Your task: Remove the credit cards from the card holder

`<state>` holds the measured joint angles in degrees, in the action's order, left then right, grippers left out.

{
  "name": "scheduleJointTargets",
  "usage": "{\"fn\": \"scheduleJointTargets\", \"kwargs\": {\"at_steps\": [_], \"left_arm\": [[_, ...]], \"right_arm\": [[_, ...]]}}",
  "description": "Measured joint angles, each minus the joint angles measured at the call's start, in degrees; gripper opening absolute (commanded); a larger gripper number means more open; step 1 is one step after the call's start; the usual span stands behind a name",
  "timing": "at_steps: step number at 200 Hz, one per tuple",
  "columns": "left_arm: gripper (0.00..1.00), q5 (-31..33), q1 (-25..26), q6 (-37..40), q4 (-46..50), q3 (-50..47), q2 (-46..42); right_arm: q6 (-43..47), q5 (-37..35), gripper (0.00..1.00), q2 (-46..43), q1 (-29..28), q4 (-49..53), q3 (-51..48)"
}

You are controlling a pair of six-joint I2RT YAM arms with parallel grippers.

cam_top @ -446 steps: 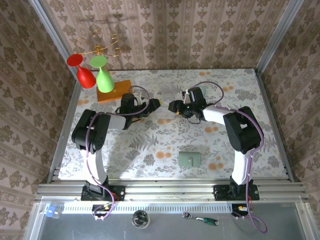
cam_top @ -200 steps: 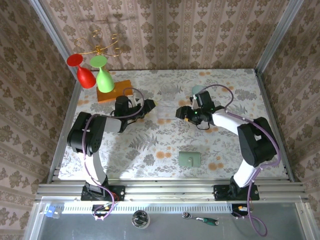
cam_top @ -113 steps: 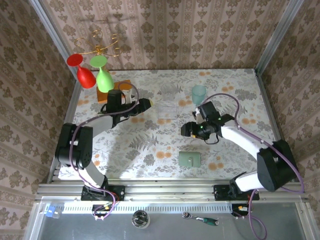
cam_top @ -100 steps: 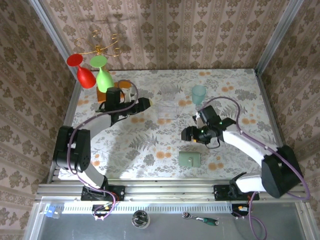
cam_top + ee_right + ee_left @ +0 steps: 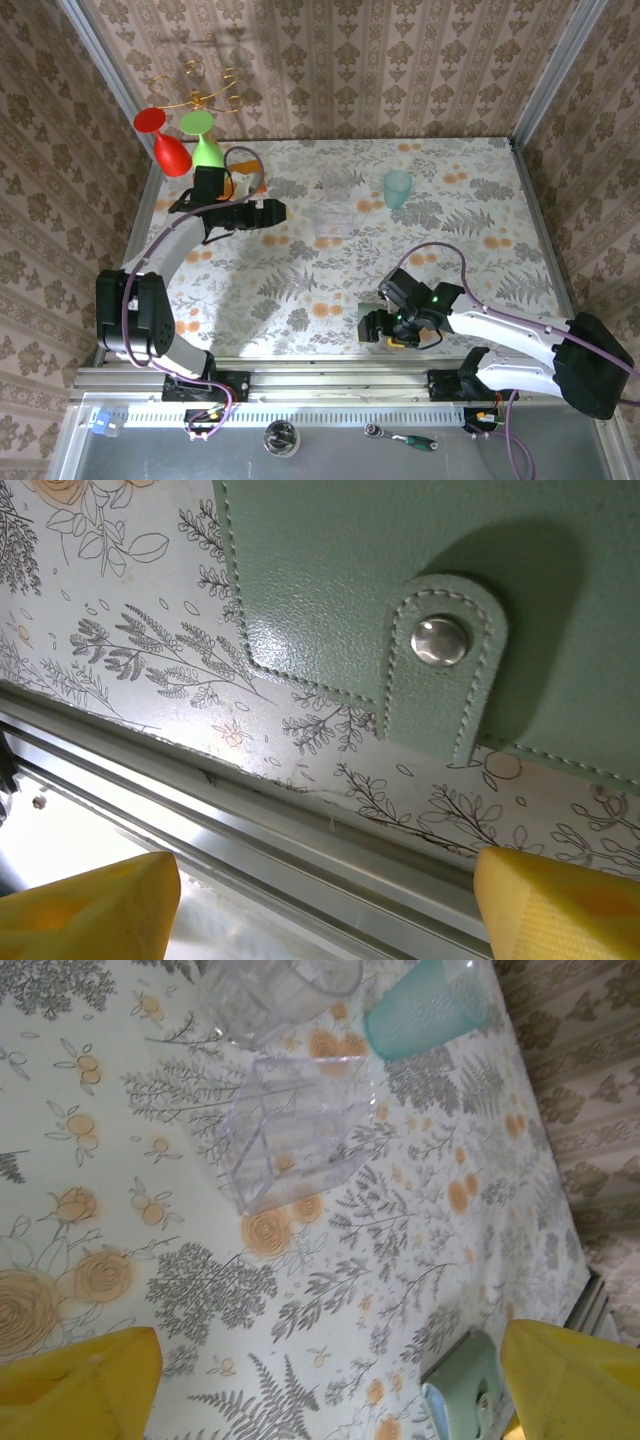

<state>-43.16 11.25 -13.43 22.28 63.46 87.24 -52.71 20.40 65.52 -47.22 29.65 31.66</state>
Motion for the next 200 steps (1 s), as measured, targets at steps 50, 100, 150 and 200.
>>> {"fn": "scheduleJointTargets", "kwargs": {"at_steps": [50,100,150,200], "left_arm": [[0.91,3.17,-0.09,3.10,1.60,-0.15,-0.79],[0.91,4.04,-0.37,3.48,1.53,-0.22,-0.87],[0.92,4.66,-0.81,3.48,1.55,-0.55,-0.87],[0.92,5.53,-0.92,3.65,1.60,-0.76,-0.90]], "right_arm": [[-3.98,-4.94,0.83,3.56,-0.31,-2.51,0.28],[-4.74,-8.57,0.87,7.58,-0.28,-2.49,3.02],[-4.55,-10.84,0.90,11.93,1.68,-2.82,6.32],[-3.06,-14.40,0.92,18.60,3.76,-1.40,13.84]]}}
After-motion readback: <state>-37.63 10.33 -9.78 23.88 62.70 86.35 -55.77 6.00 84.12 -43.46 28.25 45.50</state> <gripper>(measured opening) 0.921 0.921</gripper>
